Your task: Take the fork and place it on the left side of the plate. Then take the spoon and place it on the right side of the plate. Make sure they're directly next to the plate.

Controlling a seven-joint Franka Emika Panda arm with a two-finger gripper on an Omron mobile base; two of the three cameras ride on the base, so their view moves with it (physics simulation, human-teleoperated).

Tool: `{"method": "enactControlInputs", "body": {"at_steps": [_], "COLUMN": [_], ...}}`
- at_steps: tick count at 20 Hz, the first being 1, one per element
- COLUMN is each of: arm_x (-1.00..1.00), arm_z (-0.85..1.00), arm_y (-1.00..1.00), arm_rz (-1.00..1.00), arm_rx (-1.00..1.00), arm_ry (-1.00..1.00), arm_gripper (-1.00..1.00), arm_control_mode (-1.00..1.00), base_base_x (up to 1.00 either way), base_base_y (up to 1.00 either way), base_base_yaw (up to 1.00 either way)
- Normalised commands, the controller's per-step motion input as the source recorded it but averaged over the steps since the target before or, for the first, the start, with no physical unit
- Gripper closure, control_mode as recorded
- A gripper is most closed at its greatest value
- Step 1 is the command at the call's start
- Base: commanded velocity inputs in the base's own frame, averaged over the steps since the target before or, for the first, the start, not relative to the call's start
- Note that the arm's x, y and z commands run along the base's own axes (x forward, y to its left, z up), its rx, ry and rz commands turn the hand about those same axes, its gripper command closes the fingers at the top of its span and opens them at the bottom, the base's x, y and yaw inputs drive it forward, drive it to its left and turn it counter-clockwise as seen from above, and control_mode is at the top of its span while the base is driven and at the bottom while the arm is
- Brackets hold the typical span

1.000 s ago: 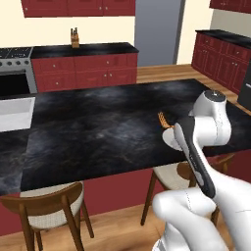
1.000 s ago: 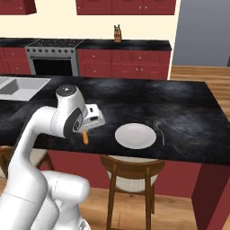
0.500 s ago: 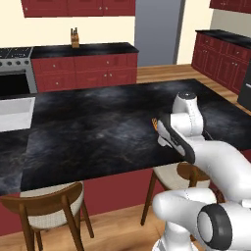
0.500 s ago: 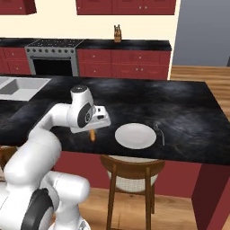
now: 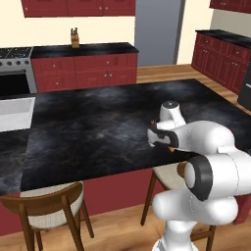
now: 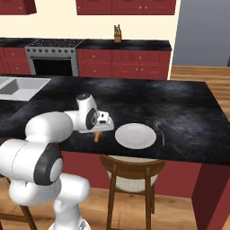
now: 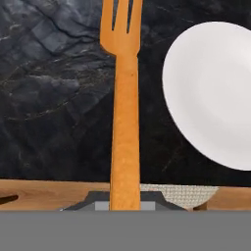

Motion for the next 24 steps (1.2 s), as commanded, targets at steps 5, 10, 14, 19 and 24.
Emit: {"method": "enactControlInputs", "body": {"at_steps": [5,10,14,19,24], "arm_x": [0.72,0.45,0.37,0.34,0.28], "arm_z": [-0.42,-0.28,-0.27,-0.35,-0.30], "arm_y": [-0.11,-0.32,-0.31,-0.05,0.00], "arm_rz": [-0.13,-0.10,-0.08,-0.04,0.00], "arm_rx": [0.00,0.00,0.00,-0.02,-0.04], "arm_ry": [0.03,0.04,0.05,0.06,0.01], "arm_gripper": [1.00,1.00,1.00,1.00,1.00], "arm_control_mode": [-1.00,-1.00,-1.00,-1.00,-1.00], "base_base_x": [0.00,0.00,0.00,0.00,0.00], "base_base_y": [0.00,0.00,0.00,0.00,0.00], "base_base_yaw": [0.00,0.00,0.00,0.00,0.00]}}
